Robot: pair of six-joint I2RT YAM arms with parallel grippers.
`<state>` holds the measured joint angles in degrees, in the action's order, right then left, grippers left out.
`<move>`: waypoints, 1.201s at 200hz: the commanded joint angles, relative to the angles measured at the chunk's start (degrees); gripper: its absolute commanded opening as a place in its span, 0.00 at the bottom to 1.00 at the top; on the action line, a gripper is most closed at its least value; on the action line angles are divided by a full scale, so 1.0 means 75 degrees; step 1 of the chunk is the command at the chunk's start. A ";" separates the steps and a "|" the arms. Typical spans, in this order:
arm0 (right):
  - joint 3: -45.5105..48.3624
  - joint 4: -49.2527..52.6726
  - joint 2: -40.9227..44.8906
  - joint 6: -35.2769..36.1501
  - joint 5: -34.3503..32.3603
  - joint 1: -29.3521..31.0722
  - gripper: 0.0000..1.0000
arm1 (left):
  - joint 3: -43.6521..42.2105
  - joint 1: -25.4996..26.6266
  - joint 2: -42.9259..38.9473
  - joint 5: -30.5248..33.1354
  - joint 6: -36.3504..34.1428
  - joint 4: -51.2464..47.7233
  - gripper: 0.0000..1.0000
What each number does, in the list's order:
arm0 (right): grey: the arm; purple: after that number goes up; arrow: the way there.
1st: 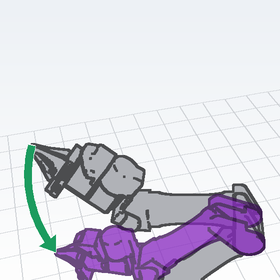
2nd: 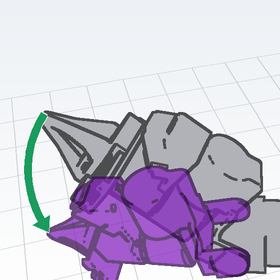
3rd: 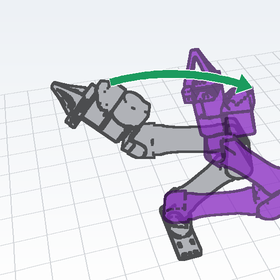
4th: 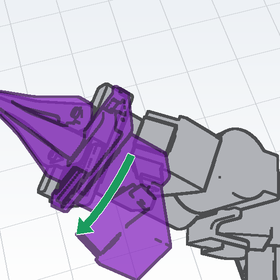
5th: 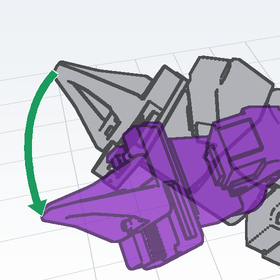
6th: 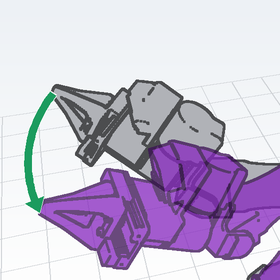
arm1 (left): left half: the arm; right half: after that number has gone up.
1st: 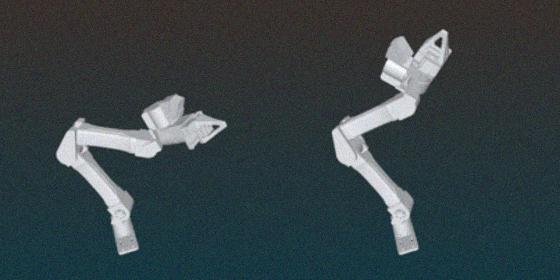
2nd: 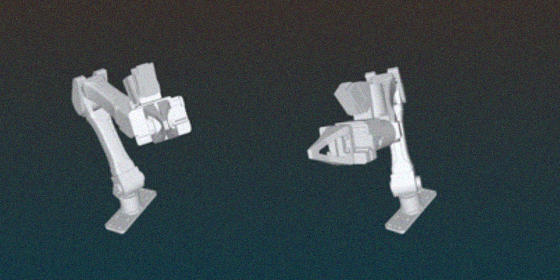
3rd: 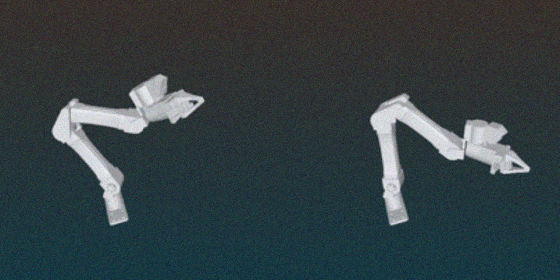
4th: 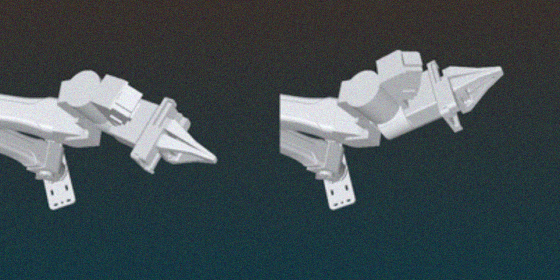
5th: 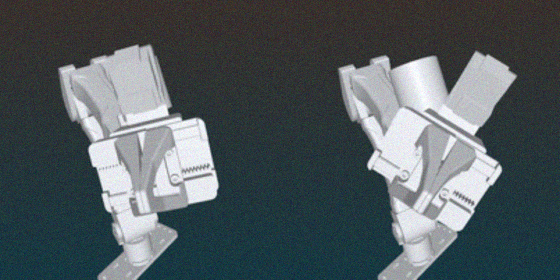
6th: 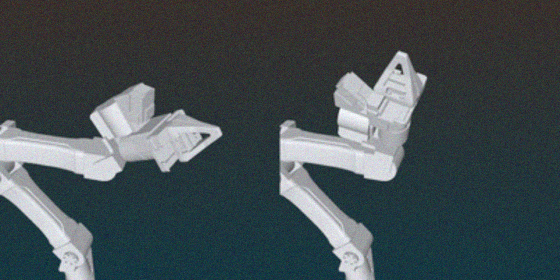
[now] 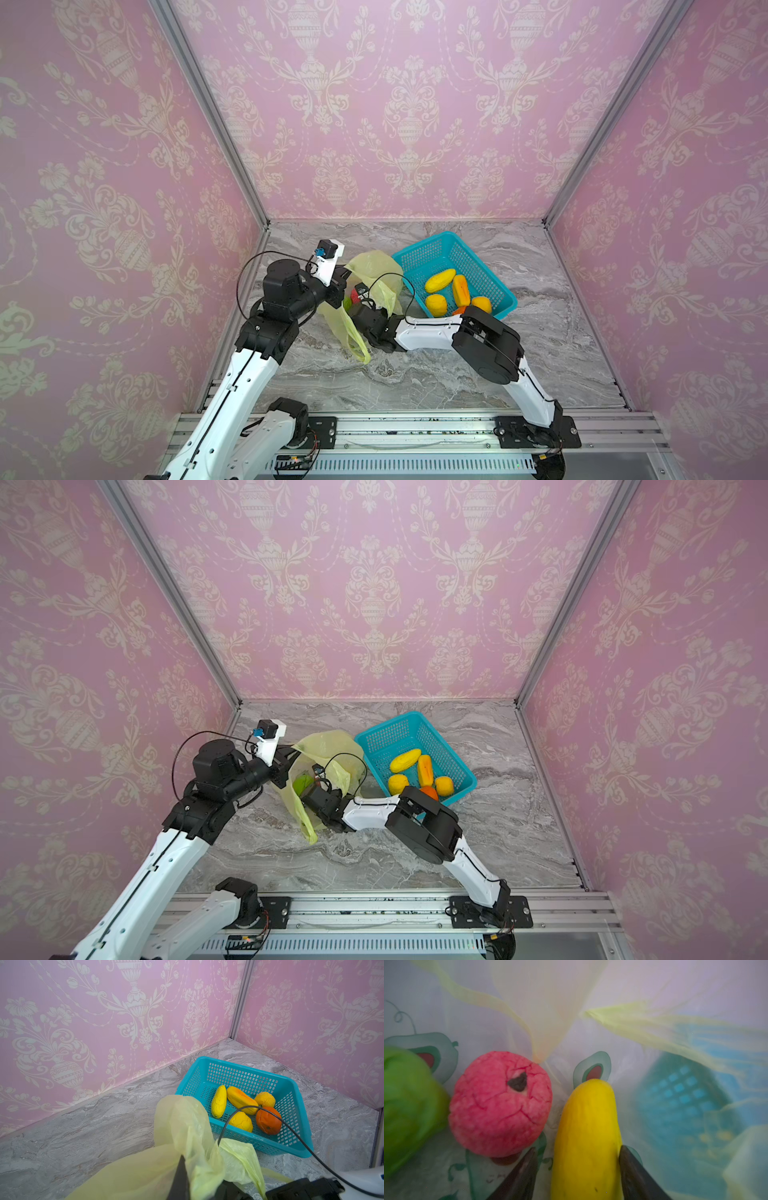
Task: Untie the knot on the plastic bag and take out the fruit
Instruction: 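Close the right gripper on the last elongated yellow fruit in the bag, then lift the yellow fruit up out of the bag with the right gripper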
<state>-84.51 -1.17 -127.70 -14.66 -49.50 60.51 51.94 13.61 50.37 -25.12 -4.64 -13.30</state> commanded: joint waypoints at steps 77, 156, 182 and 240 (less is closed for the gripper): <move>-0.0359 0.0698 -0.0359 -0.0743 0.0881 -0.0520 0.50 | -0.0023 -0.0021 -0.0060 0.0060 0.0092 0.0074 0.00; 0.0749 -0.0632 0.1099 0.0561 0.1353 -0.0144 0.22 | -0.0003 -0.0028 -0.0011 0.0498 0.0006 -0.0065 0.00; 0.1537 -0.1380 0.1884 0.0700 0.1731 -0.0053 0.19 | 0.0032 -0.0027 0.0047 0.0774 -0.0042 -0.0147 0.00; 0.2233 -0.1955 0.2589 0.0671 0.2070 -0.0052 0.15 | 0.0044 -0.0024 0.0116 0.0895 -0.0070 -0.0217 0.00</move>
<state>-68.99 -13.21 -108.86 -10.46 -35.27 60.38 51.96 13.61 51.22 -19.97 -4.67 -13.93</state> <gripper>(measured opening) 0.305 0.047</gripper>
